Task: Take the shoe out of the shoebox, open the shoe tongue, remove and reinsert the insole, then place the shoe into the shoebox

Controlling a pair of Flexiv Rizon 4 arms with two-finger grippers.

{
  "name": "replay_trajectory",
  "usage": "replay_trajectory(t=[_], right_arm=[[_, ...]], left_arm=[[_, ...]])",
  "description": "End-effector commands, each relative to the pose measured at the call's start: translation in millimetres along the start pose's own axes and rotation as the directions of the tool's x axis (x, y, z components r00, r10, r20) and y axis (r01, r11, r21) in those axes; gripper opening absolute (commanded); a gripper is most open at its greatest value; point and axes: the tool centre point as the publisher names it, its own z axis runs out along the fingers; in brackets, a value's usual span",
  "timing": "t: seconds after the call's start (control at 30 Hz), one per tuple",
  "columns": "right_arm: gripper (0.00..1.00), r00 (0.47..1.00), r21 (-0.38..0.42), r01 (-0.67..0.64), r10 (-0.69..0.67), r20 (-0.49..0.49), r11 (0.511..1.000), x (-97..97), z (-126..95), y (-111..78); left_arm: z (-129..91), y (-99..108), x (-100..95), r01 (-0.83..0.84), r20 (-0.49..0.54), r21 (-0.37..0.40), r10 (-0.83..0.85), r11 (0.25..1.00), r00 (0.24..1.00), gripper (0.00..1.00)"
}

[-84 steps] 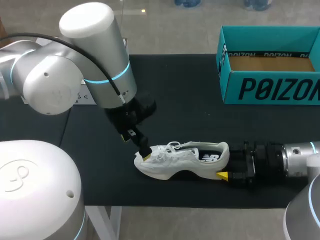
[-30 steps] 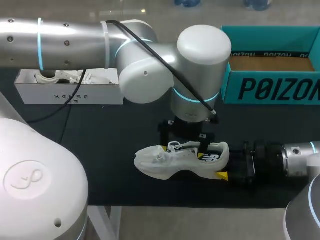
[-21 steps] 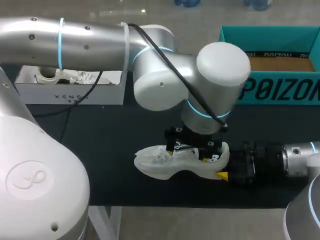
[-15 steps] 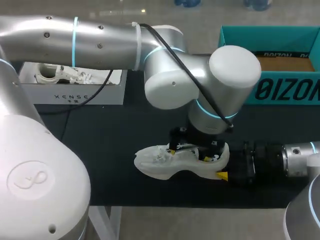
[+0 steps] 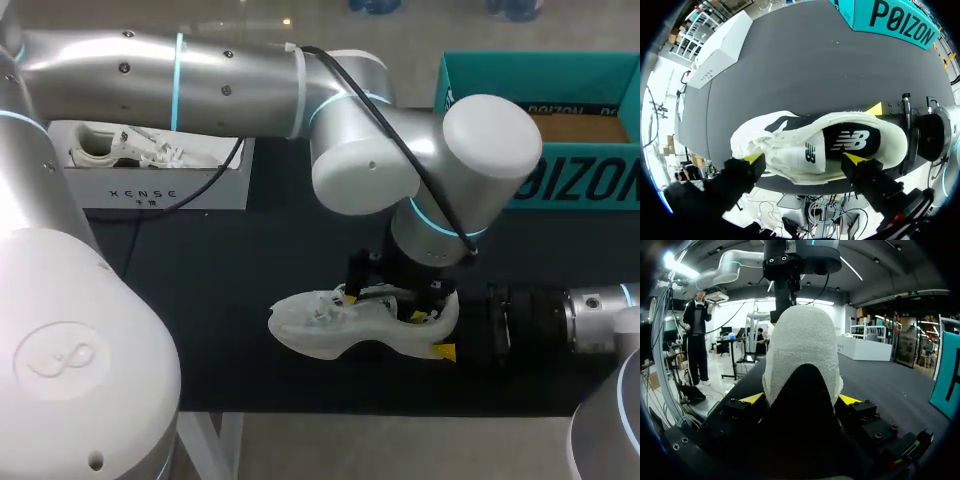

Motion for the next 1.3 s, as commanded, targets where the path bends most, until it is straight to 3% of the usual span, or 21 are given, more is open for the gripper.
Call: replay_trajectory(t=[0.03, 0.43, 0.47, 0.5, 0.53, 0.57, 1.0, 1.3], right_arm=[[0.00, 1.000, 0.003, 0.000, 0.000, 0.002, 1.000, -0.4, 2, -1.6], [0.00, 1.000, 0.003, 0.000, 0.000, 0.002, 1.000, -0.4, 2, -1.6], [0.00, 1.000, 0.003, 0.000, 0.000, 0.002, 1.000, -0.4, 2, -1.6], [0.00, 1.000, 0.003, 0.000, 0.000, 0.002, 1.000, -0.4, 2, -1.6], [0.00, 1.000, 0.003, 0.000, 0.000, 0.002, 1.000, -0.4, 2, -1.6], [0.00, 1.000, 0.003, 0.000, 0.000, 0.002, 1.000, -0.4, 2, -1.6], [0.00, 1.000, 0.003, 0.000, 0.000, 0.002, 1.000, -0.4, 2, -1.6], [0.00, 1.000, 0.003, 0.000, 0.000, 0.002, 1.000, -0.4, 2, -1.6]], left_arm=[[10, 10, 13.3, 0.124, 0.101, 0.026, -0.126, 0.992, 0.987, 1.00], [19, 5, 8.0, 0.169, 0.117, 0.017, -0.169, 0.986, 0.979, 1.00], [19, 5, 6.8, 0.175, 0.120, 0.022, -0.176, 0.984, 0.977, 0.50], [18, 4, 5.6, 0.177, 0.120, 0.022, -0.178, 0.984, 0.977, 0.23], [17, 4, 4.3, 0.179, 0.120, 0.022, -0.180, 0.984, 0.976, 0.03], [16, 3, 2.9, 0.184, 0.121, 0.023, -0.185, 0.983, 0.975, 0.00], [7, -3, -25.4, 0.222, 0.107, 0.019, -0.223, 0.975, 0.969, 0.00], [-3, -12, -57.4, 0.276, 0.079, 0.021, -0.277, 0.961, 0.958, 0.00]])
